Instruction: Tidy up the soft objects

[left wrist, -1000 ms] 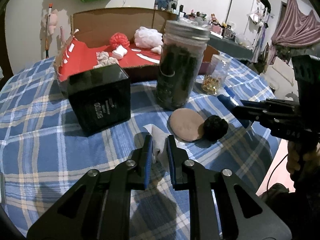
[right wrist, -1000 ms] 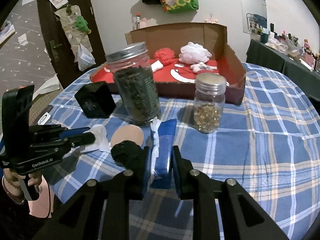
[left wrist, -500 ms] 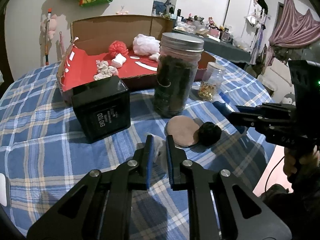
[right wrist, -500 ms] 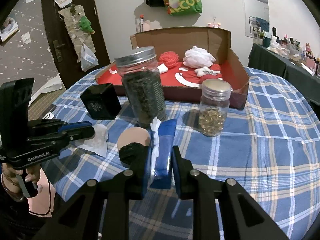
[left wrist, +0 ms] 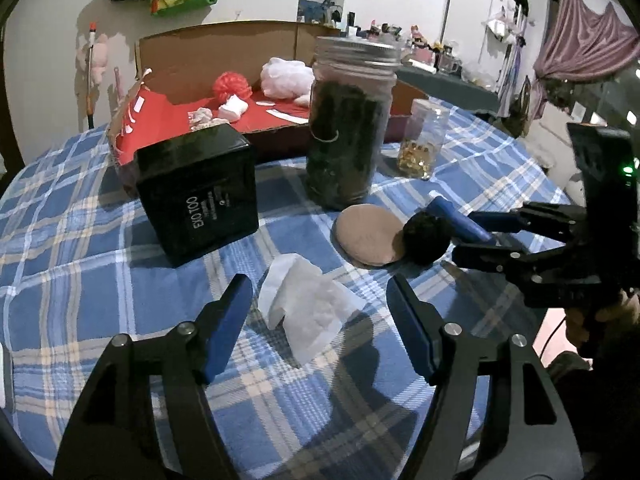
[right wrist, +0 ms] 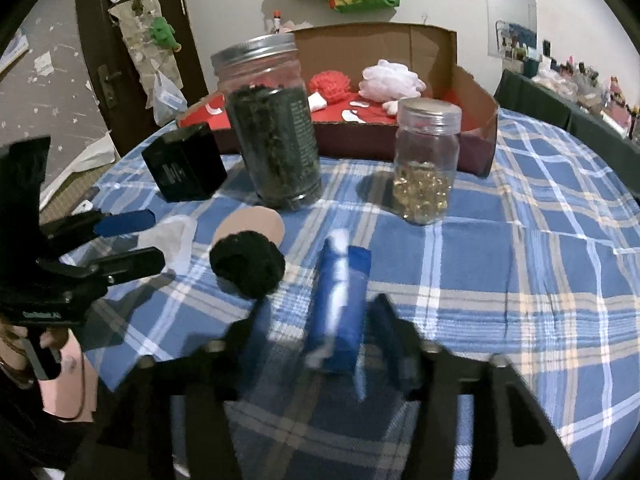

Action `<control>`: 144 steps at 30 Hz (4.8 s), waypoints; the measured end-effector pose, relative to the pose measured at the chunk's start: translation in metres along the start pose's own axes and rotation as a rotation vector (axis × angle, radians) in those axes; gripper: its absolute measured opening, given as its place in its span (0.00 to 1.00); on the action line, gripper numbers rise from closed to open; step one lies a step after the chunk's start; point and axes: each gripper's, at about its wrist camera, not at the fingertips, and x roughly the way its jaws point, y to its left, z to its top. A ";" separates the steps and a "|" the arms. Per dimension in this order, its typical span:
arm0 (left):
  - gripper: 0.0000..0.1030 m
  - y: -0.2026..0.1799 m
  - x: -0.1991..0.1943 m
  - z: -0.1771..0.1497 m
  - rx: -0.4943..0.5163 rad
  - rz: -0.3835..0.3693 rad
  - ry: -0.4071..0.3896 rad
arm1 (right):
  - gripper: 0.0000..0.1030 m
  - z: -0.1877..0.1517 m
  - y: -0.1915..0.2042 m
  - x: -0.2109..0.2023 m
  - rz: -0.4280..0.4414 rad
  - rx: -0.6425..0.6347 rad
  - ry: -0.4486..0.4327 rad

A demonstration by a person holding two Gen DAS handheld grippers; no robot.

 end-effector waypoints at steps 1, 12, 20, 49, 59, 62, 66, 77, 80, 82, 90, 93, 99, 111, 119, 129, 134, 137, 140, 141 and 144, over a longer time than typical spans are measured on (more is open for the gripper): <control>0.67 -0.001 0.001 0.000 0.011 0.005 0.000 | 0.58 -0.001 0.001 0.000 -0.009 -0.009 -0.009; 0.42 -0.005 0.015 -0.006 0.075 0.028 0.021 | 0.33 -0.006 0.004 0.003 -0.058 -0.038 -0.087; 0.23 -0.010 0.004 -0.005 0.070 0.014 -0.020 | 0.25 -0.008 0.007 -0.002 -0.061 -0.053 -0.122; 0.23 0.058 -0.024 0.006 -0.072 0.104 -0.003 | 0.25 0.007 -0.038 -0.026 -0.140 0.021 -0.144; 0.23 0.091 -0.015 0.015 -0.091 0.155 0.021 | 0.25 0.028 -0.062 -0.023 -0.168 0.029 -0.135; 0.23 0.098 -0.011 0.018 -0.093 0.158 0.024 | 0.25 0.033 -0.068 -0.021 -0.171 0.031 -0.130; 0.23 0.106 -0.008 0.027 -0.083 0.148 0.019 | 0.25 0.042 -0.076 -0.016 -0.179 0.029 -0.124; 0.23 0.119 -0.003 0.047 -0.049 0.125 0.009 | 0.25 0.062 -0.089 -0.012 -0.167 0.014 -0.133; 0.23 0.122 -0.003 0.053 -0.044 0.107 0.005 | 0.25 0.067 -0.091 -0.013 -0.151 0.010 -0.142; 0.23 0.124 -0.002 0.056 -0.036 0.105 0.005 | 0.25 0.071 -0.092 -0.013 -0.144 0.005 -0.144; 0.23 0.131 -0.003 0.067 -0.018 0.072 0.000 | 0.25 0.085 -0.094 -0.012 -0.111 -0.024 -0.148; 0.23 0.132 -0.003 0.073 -0.006 0.058 -0.002 | 0.25 0.091 -0.093 -0.012 -0.099 -0.048 -0.152; 0.23 0.134 0.001 0.090 0.002 0.009 0.000 | 0.25 0.107 -0.090 -0.006 -0.075 -0.089 -0.140; 0.23 0.111 0.043 0.154 0.080 -0.106 0.075 | 0.25 0.151 -0.089 0.028 -0.022 -0.165 -0.058; 0.23 0.079 0.096 0.189 0.147 -0.176 0.232 | 0.25 0.192 -0.080 0.065 0.083 -0.190 0.053; 0.23 0.077 0.144 0.205 0.195 -0.171 0.378 | 0.25 0.216 -0.065 0.117 0.134 -0.192 0.245; 0.23 0.076 0.157 0.209 0.211 -0.167 0.420 | 0.25 0.221 -0.058 0.135 0.121 -0.228 0.310; 0.23 0.076 0.160 0.209 0.216 -0.171 0.433 | 0.25 0.219 -0.056 0.144 0.108 -0.248 0.349; 0.23 0.074 0.164 0.208 0.222 -0.164 0.443 | 0.26 0.219 -0.056 0.149 0.104 -0.253 0.369; 0.23 0.073 0.166 0.208 0.228 -0.159 0.446 | 0.26 0.220 -0.055 0.150 0.102 -0.257 0.370; 0.24 0.072 0.168 0.207 0.241 -0.147 0.449 | 0.26 0.220 -0.056 0.153 0.099 -0.255 0.388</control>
